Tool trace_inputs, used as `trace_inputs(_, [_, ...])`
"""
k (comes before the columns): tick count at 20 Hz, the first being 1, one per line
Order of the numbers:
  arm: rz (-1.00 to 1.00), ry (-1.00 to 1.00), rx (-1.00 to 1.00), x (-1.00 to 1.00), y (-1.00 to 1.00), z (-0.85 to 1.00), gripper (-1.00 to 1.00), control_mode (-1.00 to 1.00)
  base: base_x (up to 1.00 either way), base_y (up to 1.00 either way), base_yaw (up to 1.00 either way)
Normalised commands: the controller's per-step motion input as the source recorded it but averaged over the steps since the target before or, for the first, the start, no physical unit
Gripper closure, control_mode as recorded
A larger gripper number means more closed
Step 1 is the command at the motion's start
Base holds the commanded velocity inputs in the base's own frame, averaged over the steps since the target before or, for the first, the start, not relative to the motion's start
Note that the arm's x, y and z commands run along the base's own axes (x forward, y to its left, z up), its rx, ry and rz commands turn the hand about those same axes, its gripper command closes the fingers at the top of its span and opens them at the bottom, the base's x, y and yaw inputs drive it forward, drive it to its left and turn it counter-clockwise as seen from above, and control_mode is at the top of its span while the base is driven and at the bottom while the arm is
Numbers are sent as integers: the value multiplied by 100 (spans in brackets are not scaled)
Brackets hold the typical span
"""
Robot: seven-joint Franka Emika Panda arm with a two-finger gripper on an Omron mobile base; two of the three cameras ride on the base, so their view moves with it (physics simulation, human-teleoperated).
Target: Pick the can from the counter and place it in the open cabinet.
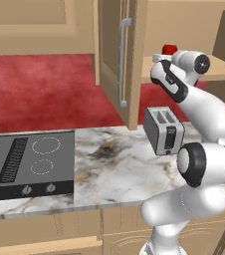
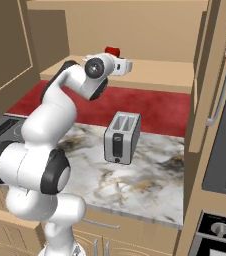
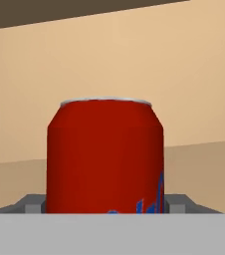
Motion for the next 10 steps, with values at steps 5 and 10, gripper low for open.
trace_inputs(5, [0, 1, 0, 28, 0, -10, 100, -100, 0, 0, 0])
trace_inputs(10, [0, 0, 0, 21, 0, -12, 100, -100, 0, 0, 0])
